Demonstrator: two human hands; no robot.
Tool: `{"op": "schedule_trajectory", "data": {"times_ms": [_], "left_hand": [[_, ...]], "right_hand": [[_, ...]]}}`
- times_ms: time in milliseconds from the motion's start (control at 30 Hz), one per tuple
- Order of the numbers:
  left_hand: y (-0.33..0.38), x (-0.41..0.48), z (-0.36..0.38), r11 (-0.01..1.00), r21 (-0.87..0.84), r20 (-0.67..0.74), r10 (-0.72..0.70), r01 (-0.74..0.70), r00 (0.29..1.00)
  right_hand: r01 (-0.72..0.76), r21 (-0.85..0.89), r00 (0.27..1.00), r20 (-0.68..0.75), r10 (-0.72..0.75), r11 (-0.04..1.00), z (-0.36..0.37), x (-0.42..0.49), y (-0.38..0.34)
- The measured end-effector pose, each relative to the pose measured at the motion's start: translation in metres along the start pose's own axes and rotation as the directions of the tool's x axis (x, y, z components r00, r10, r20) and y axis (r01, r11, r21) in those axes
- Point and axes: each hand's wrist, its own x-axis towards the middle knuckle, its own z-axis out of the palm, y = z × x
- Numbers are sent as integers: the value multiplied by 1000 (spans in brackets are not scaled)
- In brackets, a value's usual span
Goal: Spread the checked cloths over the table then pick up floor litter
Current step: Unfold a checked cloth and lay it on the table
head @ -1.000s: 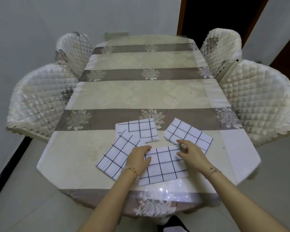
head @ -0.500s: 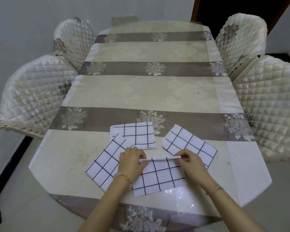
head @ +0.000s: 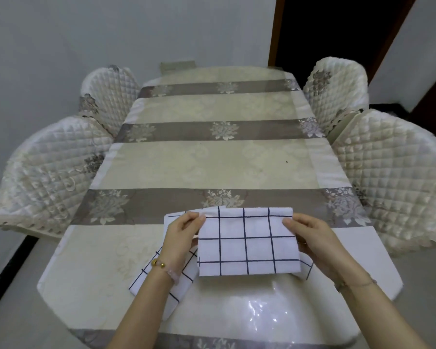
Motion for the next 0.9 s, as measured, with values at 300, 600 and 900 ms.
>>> {"op": "schedule_trajectory", "data": {"times_ms": [300,600,900], "left_hand": [[14,-22,30,615,599,193,511,-513,838],[18,-31,51,815,339,212,420,-469,883],[35,-14,36,991,51,-47,129,-127,990]], "right_hand": [[98,253,987,-149,-61,963,41,0,-31],[85,380,995,-84,-57,921,71,-9,-31],[198,-59,979,-33,-200,978,91,-22,-19]]}}
